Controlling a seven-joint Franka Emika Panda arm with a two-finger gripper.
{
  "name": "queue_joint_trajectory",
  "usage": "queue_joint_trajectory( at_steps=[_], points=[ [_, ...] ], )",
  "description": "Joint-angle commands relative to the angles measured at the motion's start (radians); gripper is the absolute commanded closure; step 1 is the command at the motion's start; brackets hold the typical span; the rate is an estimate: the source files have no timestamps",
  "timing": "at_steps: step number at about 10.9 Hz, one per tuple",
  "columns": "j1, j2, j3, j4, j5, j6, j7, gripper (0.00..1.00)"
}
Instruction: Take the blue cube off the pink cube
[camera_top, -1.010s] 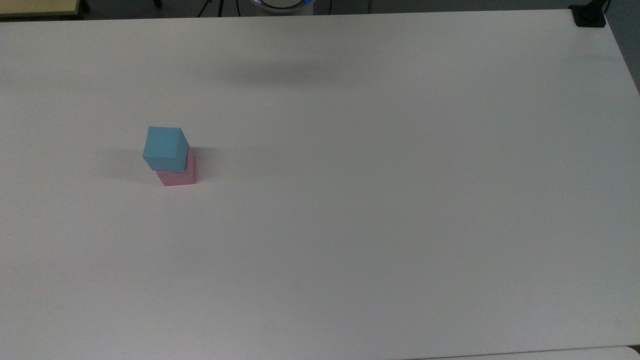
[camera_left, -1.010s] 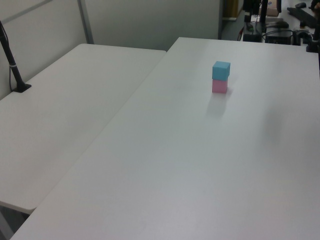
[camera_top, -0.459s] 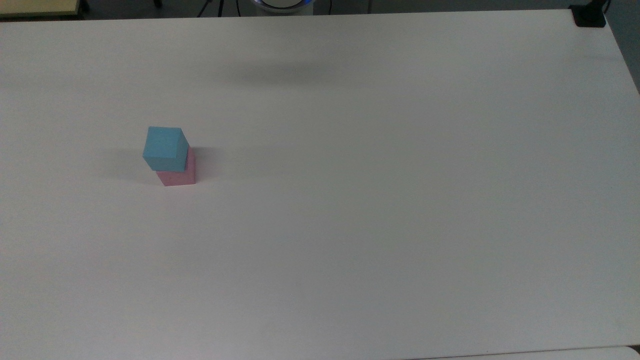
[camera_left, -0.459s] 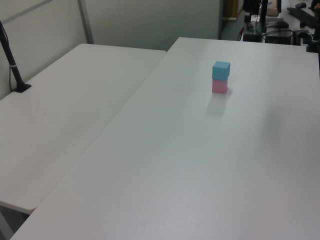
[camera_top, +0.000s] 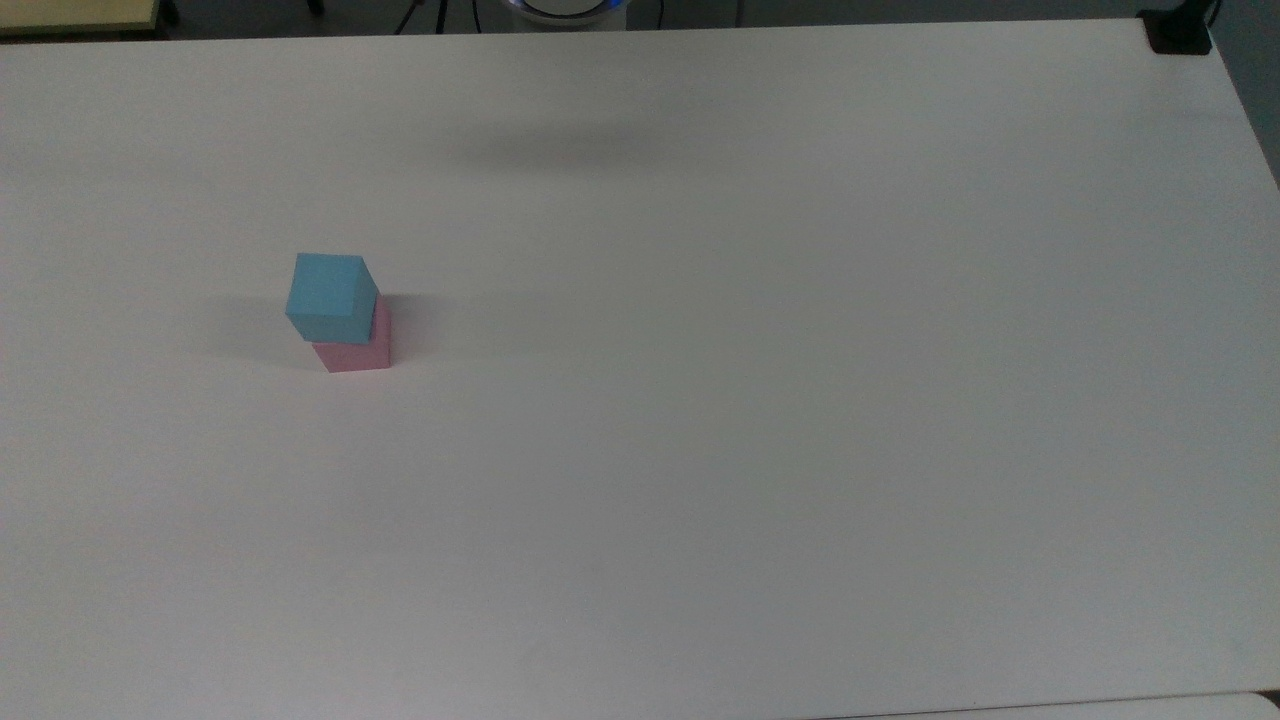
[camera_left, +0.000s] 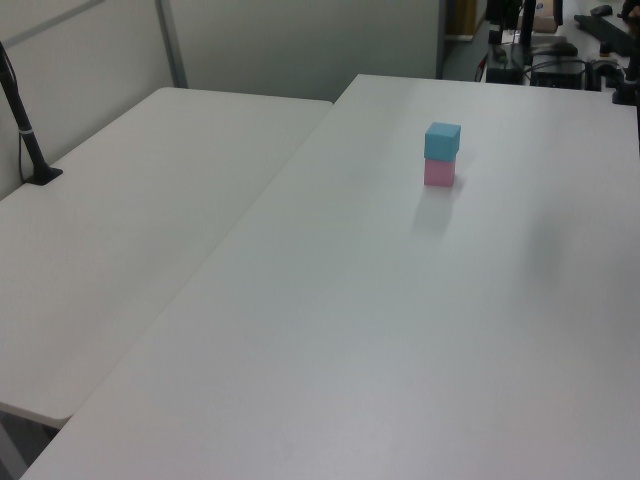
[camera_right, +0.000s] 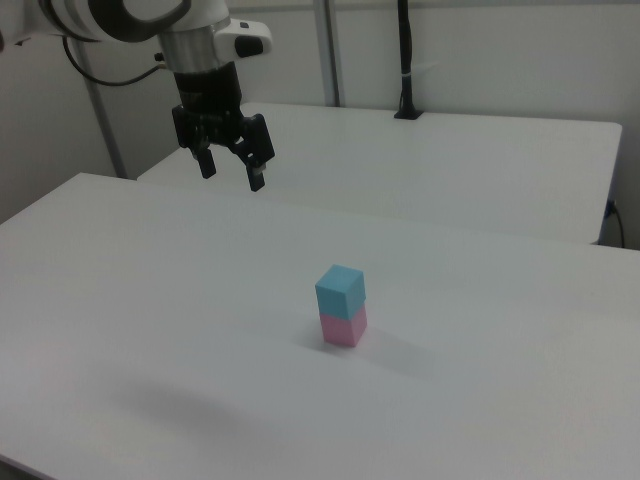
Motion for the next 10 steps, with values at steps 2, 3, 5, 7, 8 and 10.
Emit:
queue_joint_trajectory(
  at_steps=[2, 3, 5, 7, 8, 10],
  points=[
    [0.02, -0.019, -0.015, -0.029, -0.012, -0.009, 0.0, 0.0],
    [0.015, -0.018, -0.015, -0.029, -0.012, -0.003, 0.0, 0.0],
    [0.011, -0.016, -0.015, -0.03, -0.012, -0.006, -0.011, 0.0],
    [-0.015, 0.01, -0.015, -0.035, -0.012, 0.004, -0.142, 0.0],
    [-0.026, 0.034, -0.015, -0.029, -0.012, 0.016, -0.222, 0.0],
    [-0.035, 0.063, -0.015, -0.032, -0.016, 0.076, -0.269, 0.0]
  ],
)
